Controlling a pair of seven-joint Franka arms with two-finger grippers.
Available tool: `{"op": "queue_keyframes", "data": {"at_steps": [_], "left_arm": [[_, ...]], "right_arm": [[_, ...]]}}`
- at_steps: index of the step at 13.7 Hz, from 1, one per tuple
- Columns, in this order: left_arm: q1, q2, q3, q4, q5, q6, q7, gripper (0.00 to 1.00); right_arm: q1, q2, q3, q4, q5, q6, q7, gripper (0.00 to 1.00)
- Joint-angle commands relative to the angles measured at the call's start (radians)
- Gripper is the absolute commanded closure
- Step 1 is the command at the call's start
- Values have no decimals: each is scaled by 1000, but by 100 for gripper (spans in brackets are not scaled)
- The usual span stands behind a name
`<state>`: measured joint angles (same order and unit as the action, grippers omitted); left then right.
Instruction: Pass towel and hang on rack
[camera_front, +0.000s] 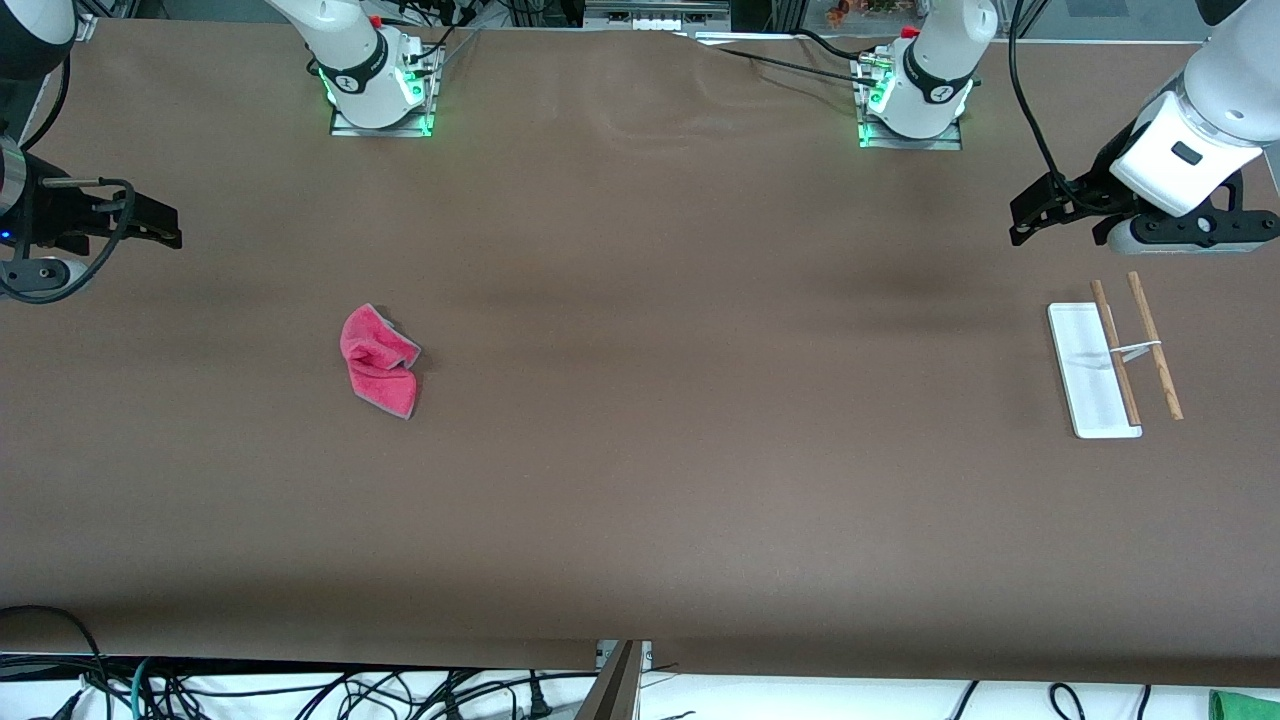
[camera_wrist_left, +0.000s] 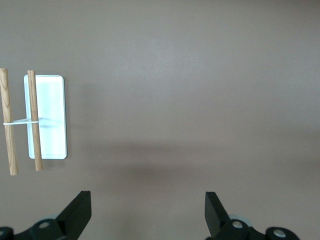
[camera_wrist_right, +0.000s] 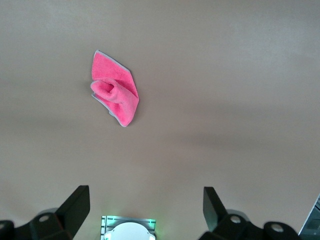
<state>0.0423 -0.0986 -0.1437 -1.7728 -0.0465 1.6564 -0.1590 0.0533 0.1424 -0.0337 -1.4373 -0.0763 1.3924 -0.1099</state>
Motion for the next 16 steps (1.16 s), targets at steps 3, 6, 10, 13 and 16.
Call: {"op": "queue_keyframes", "data": {"at_steps": [3,6,10,13,16], "left_arm": [[11,-19,-5,-11,-16,-9,-4,0],[11,-18,-5,-10,-16,-7,-4,0],[11,-16,-5,-10,-16,-7,-4,0],[11,-16,-5,-7,-16,-6,-5,0],[11,-16,-5,-8,-16,-7,-5,0]], "right_arm": [[-15,5,20,18,13,-6,-8,0],[-13,14,20,32,13,-9,-8,0],[-13,16,20,32,15,-9,-8,0],[-13,16,20,32,15,-4,-10,0],[-13,22,20,32,15,2,-20,0]]}}
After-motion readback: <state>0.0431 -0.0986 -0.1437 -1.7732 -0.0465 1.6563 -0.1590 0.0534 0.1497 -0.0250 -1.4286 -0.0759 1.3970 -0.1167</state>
